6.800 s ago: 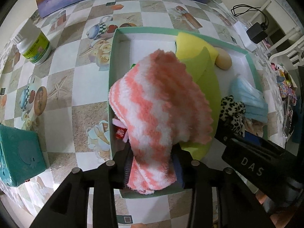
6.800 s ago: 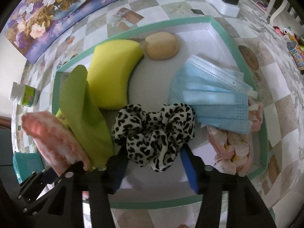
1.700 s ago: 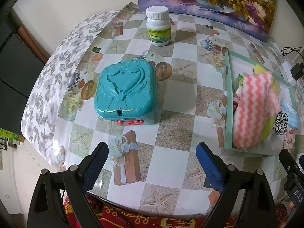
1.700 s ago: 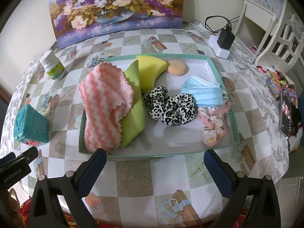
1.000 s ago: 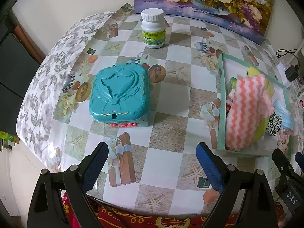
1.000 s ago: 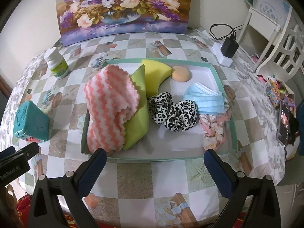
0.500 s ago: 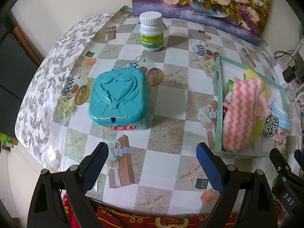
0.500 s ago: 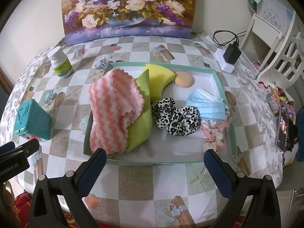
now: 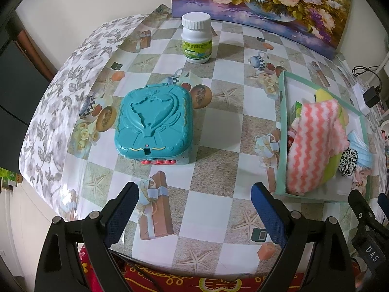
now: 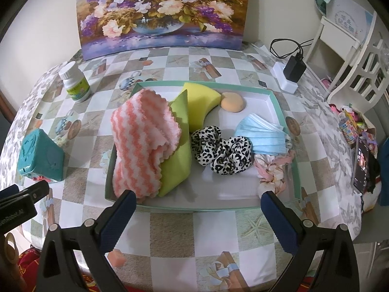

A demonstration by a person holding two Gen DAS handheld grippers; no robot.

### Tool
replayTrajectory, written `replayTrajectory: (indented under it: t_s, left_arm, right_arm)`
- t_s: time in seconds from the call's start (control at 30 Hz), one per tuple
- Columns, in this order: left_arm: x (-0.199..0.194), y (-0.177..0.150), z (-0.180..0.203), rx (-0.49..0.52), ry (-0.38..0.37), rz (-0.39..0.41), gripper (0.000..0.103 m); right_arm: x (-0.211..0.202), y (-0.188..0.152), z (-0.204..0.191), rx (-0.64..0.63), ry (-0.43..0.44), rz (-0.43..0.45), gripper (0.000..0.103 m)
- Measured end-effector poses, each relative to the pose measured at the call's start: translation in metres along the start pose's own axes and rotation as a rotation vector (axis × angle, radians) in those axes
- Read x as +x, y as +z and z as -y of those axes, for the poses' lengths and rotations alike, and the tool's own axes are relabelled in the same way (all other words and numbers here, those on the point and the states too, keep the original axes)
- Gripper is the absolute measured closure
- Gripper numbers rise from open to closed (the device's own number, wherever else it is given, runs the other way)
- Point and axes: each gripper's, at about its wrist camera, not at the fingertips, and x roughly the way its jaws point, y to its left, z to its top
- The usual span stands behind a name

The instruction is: Organize soft objects

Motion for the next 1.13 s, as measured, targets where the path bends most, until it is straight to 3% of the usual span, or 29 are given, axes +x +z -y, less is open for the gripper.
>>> replayTrajectory:
  t_s: [1.13]
  left_arm:
    - [-0.0021,-0.0002,0.0023,0.005,-0.005,0.007,0.009]
  right_arm:
    - [-0.0001,0.0005,0.0013,0.003,-0.004,0.000,0.000]
